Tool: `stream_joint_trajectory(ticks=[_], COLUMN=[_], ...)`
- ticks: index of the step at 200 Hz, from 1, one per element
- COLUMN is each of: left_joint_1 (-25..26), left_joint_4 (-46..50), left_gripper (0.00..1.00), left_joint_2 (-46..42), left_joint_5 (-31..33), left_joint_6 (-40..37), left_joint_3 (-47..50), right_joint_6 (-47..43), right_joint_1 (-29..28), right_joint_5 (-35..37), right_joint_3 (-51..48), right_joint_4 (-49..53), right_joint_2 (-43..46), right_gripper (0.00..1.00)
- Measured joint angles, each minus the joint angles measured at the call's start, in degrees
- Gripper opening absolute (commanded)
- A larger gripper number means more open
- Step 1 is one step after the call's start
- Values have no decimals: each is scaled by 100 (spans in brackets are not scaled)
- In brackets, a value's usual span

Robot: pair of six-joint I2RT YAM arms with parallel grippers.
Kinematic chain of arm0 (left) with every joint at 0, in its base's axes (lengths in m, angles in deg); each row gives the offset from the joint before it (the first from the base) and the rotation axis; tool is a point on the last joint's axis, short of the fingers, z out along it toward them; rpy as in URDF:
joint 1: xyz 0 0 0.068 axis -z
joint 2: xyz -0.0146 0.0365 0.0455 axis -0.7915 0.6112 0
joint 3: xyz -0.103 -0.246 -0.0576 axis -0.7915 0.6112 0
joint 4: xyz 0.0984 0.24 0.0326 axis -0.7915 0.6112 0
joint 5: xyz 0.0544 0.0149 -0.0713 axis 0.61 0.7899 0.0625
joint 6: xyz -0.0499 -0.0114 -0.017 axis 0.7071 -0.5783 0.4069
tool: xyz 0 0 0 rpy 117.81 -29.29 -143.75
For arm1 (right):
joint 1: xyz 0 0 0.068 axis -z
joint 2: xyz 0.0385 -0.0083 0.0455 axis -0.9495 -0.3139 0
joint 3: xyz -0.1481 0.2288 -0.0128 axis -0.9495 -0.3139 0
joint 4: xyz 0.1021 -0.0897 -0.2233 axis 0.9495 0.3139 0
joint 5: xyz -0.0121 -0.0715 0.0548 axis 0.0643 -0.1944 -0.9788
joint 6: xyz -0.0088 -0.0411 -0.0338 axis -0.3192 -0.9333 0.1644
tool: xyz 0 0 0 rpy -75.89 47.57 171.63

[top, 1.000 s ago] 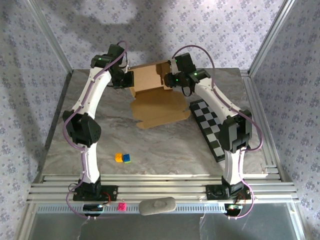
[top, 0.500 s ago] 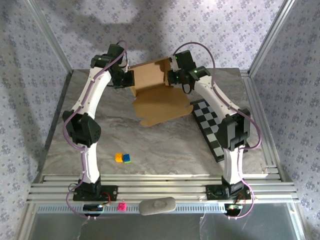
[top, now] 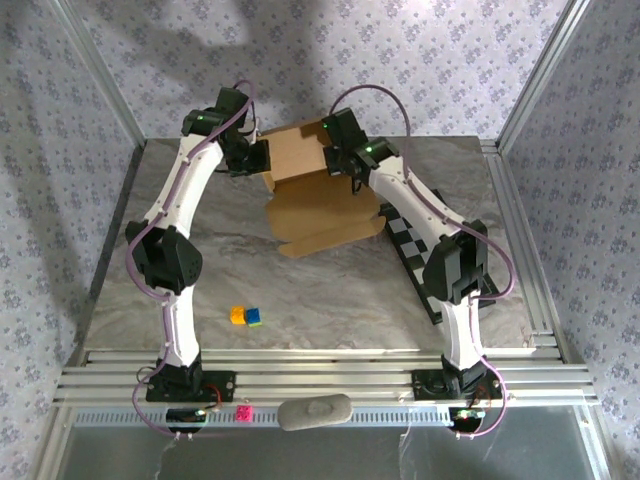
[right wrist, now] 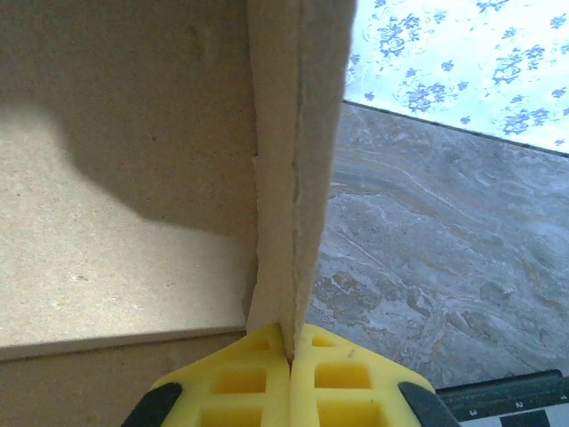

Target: Fold the paper box

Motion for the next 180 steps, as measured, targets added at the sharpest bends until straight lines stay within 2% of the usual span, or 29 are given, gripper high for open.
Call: stream_joint_trajectory(ticks=[17,38,69,89,107,141,180], left_joint_1=[-2,-2,-2,-2,7,105,402], left_joint_4=[24,20,81,114,114,114,398], left_gripper=[0,0,0,0,0,0,0], left_joint_2=[0,0,0,0,0,0,105], left_joint_5=[-48,-144,-192,-236,-293,-216,723], left_joint_6=[2,7,7,22,26,98,245], left_joint_3=[-39,-81,-85,-109,-153,-247,-649], right_joint_6=[-17,-129,-306,-404,-485,-494,-127], right_joint_1=[151,306,339,339,328,120,-374], right_joint_5=[-439,-885,-1010,-887,-634,247,1829], right_joint_3=[-46,-232,-358,-361,-350,-205,44], right_joint_4=[-122,-299,-385,-391,-428,-372,63], right_joint_2=[7,50,52,52,52,52,-37], right_gripper=[22,23,17,8,0,0,0])
